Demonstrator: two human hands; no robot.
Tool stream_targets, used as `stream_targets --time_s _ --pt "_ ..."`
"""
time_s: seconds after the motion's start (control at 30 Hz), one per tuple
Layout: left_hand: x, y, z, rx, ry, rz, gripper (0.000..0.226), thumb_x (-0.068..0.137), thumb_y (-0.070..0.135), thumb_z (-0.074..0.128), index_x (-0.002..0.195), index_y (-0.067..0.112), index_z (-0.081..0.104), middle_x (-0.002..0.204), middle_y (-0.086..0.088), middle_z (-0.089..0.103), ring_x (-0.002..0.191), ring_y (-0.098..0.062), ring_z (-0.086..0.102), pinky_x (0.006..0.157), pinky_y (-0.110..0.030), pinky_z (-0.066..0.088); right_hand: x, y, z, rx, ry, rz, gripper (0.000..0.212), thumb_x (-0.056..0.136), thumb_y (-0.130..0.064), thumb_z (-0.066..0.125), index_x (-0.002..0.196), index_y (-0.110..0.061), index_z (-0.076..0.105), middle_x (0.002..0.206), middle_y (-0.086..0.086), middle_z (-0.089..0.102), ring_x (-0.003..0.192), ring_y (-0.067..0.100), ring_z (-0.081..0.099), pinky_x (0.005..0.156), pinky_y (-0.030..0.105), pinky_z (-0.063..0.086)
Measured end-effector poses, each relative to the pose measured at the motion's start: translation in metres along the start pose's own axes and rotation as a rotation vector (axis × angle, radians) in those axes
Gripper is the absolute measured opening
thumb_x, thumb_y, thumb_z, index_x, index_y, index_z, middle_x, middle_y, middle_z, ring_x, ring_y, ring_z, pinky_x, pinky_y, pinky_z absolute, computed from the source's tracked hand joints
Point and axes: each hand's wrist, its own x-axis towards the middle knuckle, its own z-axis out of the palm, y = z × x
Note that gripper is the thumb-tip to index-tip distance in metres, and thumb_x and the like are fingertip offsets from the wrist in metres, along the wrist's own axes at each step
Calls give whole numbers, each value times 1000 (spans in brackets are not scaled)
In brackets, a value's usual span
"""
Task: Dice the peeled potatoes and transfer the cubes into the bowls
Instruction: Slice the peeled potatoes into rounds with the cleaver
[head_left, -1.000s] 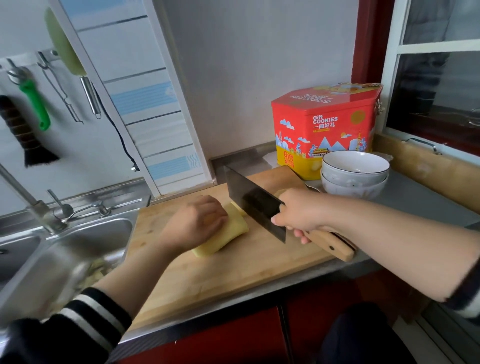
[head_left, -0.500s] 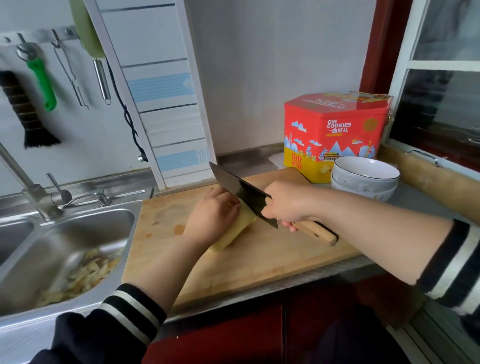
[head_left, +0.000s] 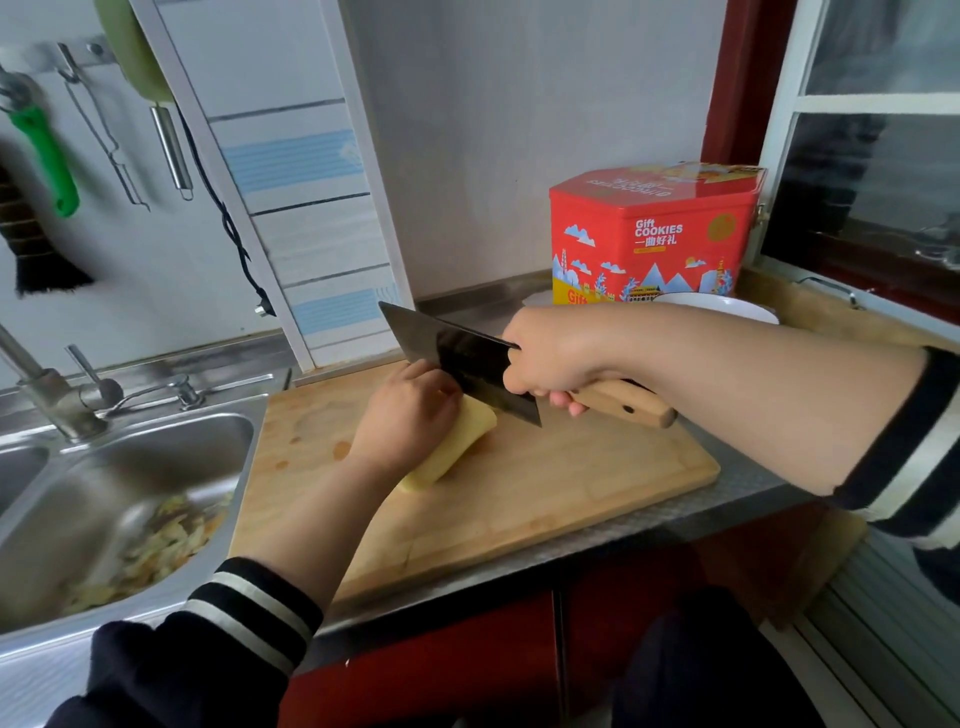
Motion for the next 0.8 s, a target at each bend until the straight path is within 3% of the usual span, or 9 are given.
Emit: stream_targets --time_s 0.2,0.4,0.6,0.8 --pt "1 0 1 1 -1 9 17 93 19 60 103 12 71 107 -3 63 98 -23 54 80 -35 48 3 -5 -3 8 -28 25 12 94 -6 48 93 2 56 72 16 53 51 21 47 46 27 48" --pt "2 -6 6 -17 37 36 9 86 14 67 93 11 73 95 -4 65 90 -28 57 73 -35 47 10 -13 1 -73 -86 43 15 95 -4 41 89 3 53 77 19 53 61 27 50 49 31 47" --pt "3 -8 8 2 51 65 9 84 13 69 92 11 72 92 -4 65 89 -27 58 71 -32 44 20 -16 4 -95 -100 57 16 98 -5 39 86 0 50 69 15 49 55 22 46 53 32 47" --pt "3 -12 10 6 68 102 6 83 11 69 89 11 72 89 -5 64 84 -29 58 70 -36 47 35 -11 18 -59 -148 89 22 98 -5 37 102 5 56 73 18 52 62 24 49 61 32 49"
